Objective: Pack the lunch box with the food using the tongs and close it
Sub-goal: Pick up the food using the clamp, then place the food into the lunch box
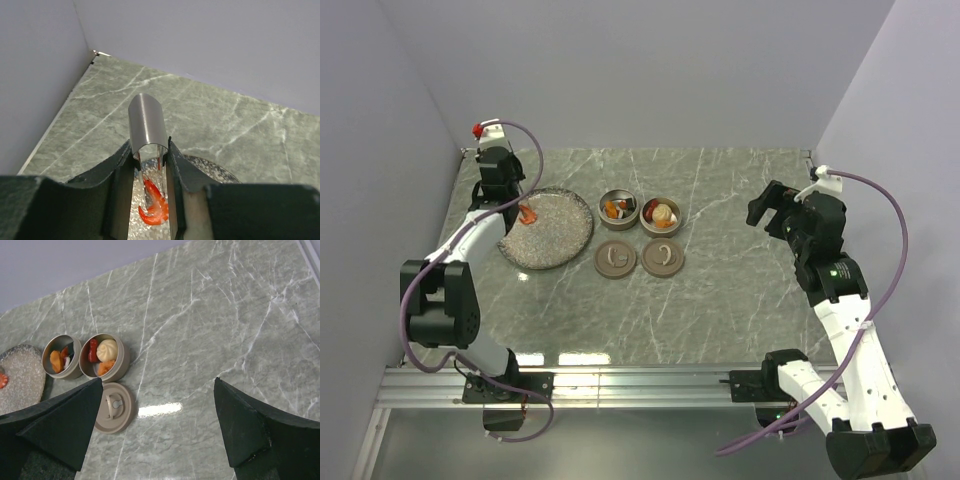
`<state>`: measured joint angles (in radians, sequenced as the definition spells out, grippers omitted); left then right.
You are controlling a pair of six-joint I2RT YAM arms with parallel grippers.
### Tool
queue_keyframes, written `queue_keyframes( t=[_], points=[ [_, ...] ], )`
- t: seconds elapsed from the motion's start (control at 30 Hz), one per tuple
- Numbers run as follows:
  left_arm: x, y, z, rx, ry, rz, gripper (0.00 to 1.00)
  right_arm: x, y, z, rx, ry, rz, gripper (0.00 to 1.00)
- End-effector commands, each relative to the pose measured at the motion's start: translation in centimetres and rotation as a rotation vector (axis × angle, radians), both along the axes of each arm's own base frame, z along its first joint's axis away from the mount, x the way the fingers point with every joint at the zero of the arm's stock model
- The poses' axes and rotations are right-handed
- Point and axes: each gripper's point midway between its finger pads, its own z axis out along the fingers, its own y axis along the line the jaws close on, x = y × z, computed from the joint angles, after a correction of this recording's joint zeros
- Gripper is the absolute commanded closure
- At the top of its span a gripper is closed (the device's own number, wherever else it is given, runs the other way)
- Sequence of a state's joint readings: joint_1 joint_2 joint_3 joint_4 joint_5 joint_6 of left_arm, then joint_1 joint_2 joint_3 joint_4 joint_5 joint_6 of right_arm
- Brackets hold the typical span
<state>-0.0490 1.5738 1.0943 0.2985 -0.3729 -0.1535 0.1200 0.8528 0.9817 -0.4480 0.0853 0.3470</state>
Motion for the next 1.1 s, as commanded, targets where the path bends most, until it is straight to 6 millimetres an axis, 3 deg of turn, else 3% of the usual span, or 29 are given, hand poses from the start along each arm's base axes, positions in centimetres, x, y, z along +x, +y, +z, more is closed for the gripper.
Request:
queue_keyframes(
  t=[0.0,0.2,0.3,0.6,0.7,0.83,0.9,0.97,1.07],
  points=[
    [-0.5,-1.5,5.0,-0.046,-0.097,-0.077,0.99,0.5,0.1,3.1,0.008,-0.088,0.005,0.01],
    [-1.6,-3.7,7.0,-0.078,-0.104,-0.15,0.99,0.5,0.0,3.3,0.001,-0.099,-0.001,0.01],
    [-2.2,-5.8,7.8,-0.094,-0.109,-0.195,0.99,0.4,-0.1,3.5,0.001,-0.107,-0.006,0.01],
    [-3.2,-16.1,10.3,-0.158,-0.124,-0.392,1.0,-0.6,-0.6,4.0,0.001,-0.127,-0.022,0.01],
    [-4.2,-21.1,11.8,-0.17,-0.136,-0.495,1.0,-1.3,-0.9,4.2,-0.006,-0.132,-0.035,0.01],
    [-4.9,-25.5,15.2,-0.212,-0.181,-0.587,1.0,-2.2,-1.1,4.1,-0.008,-0.135,-0.044,0.01],
    [-4.7,-27.3,15.0,-0.232,-0.163,-0.624,1.0,-2.4,-1.3,4.0,-0.006,-0.134,-0.054,0.01],
    [-4.8,-28.9,16.1,-0.248,-0.177,-0.659,1.0,-2.8,-1.4,4.0,-0.001,-0.137,-0.055,0.01],
    [-4.3,-31.5,15.0,-0.25,-0.149,-0.7,1.0,-3.2,-1.5,4.0,-0.003,-0.141,-0.063,0.01]
  ],
)
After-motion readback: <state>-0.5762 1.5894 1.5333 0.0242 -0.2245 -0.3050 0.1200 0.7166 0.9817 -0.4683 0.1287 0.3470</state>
